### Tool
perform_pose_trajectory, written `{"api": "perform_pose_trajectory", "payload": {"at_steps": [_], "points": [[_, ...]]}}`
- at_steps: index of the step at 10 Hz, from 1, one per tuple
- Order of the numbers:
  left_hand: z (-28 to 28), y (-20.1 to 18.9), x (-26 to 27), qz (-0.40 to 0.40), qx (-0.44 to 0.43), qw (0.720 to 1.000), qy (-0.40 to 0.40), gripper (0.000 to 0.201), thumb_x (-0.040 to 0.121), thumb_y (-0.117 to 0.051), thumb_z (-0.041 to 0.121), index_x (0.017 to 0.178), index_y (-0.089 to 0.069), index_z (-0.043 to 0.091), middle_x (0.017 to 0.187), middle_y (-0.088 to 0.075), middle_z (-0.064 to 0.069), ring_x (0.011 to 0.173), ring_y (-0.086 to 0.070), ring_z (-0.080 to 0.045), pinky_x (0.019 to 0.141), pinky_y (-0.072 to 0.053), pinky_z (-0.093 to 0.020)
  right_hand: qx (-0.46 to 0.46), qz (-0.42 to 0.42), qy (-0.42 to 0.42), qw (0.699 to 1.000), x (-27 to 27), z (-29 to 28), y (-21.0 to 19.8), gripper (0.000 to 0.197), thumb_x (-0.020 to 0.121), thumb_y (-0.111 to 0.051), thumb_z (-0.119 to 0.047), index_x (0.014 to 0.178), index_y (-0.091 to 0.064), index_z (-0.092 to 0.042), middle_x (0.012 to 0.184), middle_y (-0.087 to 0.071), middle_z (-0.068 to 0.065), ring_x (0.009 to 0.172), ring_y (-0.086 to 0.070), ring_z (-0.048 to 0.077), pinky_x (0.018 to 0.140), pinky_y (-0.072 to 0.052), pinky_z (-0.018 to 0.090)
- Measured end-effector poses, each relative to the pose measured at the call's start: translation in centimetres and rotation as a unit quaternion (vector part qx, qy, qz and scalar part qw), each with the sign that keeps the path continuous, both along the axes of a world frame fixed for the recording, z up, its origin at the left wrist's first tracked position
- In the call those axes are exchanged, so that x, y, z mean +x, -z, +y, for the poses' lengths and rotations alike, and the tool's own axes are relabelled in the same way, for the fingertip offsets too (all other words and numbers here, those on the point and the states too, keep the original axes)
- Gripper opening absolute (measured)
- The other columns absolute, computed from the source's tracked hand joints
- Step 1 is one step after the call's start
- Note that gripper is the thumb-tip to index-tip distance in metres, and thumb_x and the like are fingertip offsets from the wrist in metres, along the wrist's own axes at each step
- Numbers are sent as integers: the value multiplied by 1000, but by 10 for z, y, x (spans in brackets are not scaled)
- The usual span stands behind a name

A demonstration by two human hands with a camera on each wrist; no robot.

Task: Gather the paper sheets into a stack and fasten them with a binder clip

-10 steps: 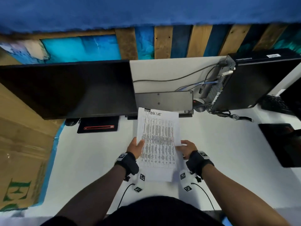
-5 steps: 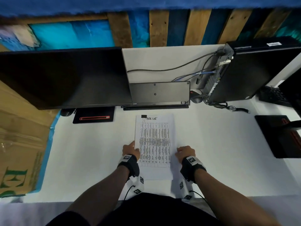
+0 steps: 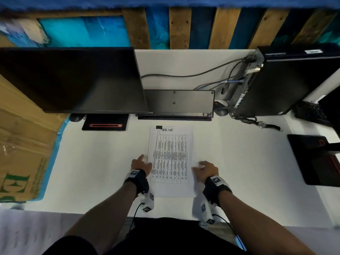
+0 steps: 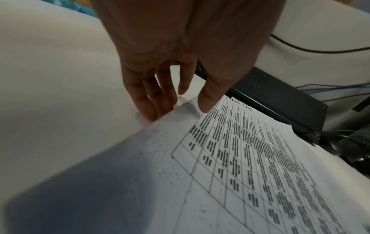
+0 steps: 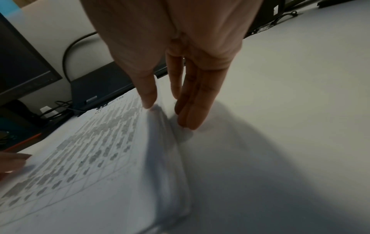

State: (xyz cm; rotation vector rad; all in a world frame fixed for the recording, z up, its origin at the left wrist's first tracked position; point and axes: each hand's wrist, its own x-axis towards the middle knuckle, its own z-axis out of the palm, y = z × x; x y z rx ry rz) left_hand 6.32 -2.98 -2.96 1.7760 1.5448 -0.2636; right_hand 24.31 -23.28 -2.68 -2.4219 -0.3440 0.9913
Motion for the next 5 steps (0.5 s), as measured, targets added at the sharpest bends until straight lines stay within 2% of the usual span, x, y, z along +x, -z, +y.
{"api": "perform_pose_trajectory", "payload": {"at_steps": [1,2,3,4,5], "points": [[-4,-1,-9,-30,11,999,9,52,92,-51,23,143,-43,21,139,-52,-11,128,-49,-28,107,-36,-33,2,61,-28,998,-2,-11,6,42,75,-75,-37,114,-67,-25,111,-70,2,94,-68,21,77,-57,23],[-7,-3,-16,-35,9,999,21,46,92,-50,21,138,-50,20,136,-57,-10,126,-52,-29,106,-38,-32,25,98,-2,995,-10,-15,7,31,75,-77,-21,105,-70,-25,96,-69,5,76,-68,21,62,-61,28],[-4,-7,-21,-55,-16,998,18,47,92,-53,24,138,-50,17,135,-57,-9,127,-50,-29,106,-36,-30,41,79,39,995,-14,-14,7,24,74,-76,-24,97,-70,-29,98,-72,5,86,-70,25,74,-61,38],[4,-10,-33,-79,-53,995,8,52,90,-57,29,140,-47,18,135,-58,-4,128,-51,-25,110,-35,-29,54,85,81,992,-18,-14,12,29,65,-78,-40,91,-69,-34,93,-75,4,83,-72,25,77,-61,43],[15,2,-53,-105,-105,989,0,51,82,-64,32,132,-56,22,125,-65,-4,115,-61,-25,106,-42,-31,57,55,109,991,-21,-18,17,35,62,-75,-53,90,-68,-33,90,-74,1,82,-72,26,75,-61,42]]}}
